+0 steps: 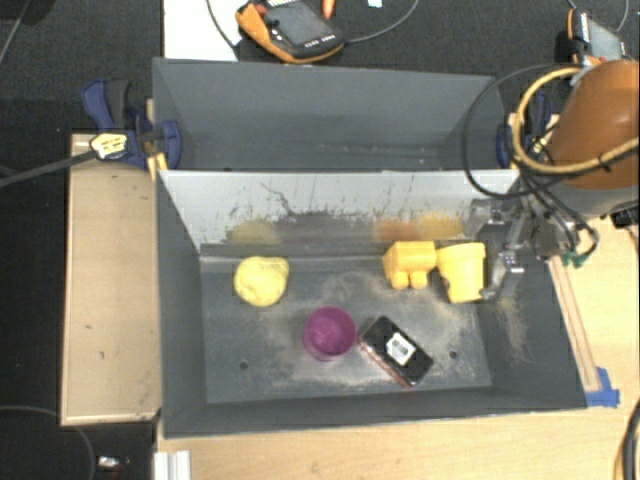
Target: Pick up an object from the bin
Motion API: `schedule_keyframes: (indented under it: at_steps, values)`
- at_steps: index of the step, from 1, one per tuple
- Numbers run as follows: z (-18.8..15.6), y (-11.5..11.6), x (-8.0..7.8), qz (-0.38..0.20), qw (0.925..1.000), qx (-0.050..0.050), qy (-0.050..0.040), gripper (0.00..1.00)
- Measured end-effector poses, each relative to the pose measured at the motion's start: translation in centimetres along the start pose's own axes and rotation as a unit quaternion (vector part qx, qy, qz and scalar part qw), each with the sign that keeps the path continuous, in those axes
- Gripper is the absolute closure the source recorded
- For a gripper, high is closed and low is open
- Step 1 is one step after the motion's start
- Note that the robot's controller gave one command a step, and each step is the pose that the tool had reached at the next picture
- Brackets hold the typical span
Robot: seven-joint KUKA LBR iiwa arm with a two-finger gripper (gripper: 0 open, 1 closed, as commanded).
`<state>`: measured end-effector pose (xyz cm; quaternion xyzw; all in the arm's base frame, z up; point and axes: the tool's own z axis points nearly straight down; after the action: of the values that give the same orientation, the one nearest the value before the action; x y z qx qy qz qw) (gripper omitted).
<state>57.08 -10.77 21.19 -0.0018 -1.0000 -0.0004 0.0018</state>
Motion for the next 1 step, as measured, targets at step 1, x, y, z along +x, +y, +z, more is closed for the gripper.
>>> schedule_keyframes:
  at_steps: [1]
  values:
    - [-0.41, 0.05, -0.17, -0.002, 1.0000, 0.001, -0.0038, 0.00]
